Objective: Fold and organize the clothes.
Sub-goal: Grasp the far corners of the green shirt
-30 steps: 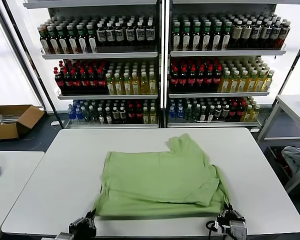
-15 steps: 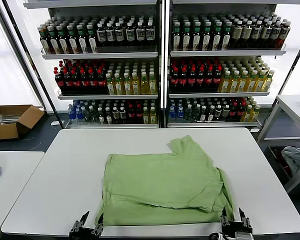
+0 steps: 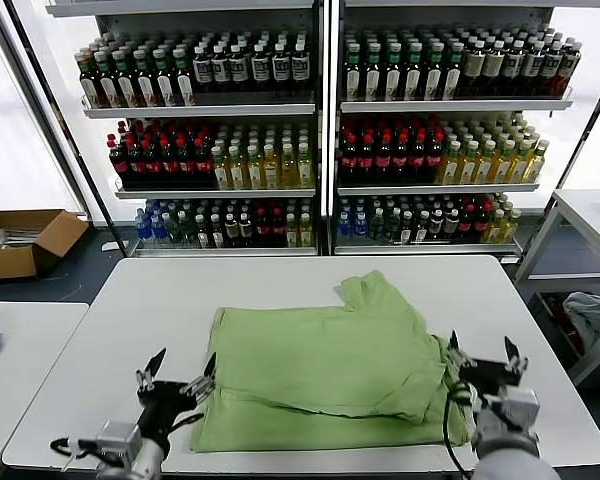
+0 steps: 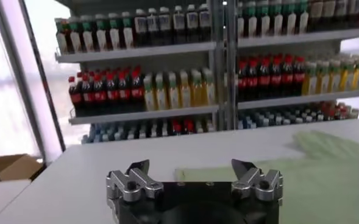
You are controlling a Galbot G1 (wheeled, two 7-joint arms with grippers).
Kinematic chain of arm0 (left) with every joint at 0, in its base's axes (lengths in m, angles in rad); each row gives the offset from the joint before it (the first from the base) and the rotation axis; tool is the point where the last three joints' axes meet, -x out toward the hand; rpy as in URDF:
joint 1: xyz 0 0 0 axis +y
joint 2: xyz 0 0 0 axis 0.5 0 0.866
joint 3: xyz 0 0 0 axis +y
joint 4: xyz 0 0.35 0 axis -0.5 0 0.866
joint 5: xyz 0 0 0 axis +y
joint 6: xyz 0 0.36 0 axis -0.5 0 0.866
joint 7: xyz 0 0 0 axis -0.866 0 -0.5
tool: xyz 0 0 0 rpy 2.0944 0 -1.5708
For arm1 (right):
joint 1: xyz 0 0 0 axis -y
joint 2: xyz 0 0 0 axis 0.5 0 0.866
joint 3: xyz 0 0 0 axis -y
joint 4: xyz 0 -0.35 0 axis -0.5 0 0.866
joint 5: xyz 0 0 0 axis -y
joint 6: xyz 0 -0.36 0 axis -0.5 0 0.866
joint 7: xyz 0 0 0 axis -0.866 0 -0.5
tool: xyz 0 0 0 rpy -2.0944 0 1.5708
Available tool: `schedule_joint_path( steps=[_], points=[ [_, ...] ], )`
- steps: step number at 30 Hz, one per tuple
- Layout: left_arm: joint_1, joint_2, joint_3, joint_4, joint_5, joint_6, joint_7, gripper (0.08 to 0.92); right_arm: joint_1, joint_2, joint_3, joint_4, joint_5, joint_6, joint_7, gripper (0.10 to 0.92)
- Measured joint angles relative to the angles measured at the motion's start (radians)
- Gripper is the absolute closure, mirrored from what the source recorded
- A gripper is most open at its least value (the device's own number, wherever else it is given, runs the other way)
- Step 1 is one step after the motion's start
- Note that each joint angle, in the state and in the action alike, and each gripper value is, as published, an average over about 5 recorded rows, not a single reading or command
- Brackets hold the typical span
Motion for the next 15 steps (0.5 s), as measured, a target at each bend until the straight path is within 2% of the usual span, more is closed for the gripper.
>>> schedule_joint_path(
  steps=[6, 15],
  points=[
    [-0.191, 0.041, 0.035, 0.151, -0.034, 0.026, 0.032, 0.177, 0.268, -0.038, -0.141, -0.208, 0.071, -0.006, -0.104, 0.203],
    [-0.421, 0.113, 0.099, 0.387, -0.085, 0.062, 0.062, 0.177, 0.584, 0.018, -0.299, -0.542, 0.119, -0.013, -0.149, 0.203]
  ],
)
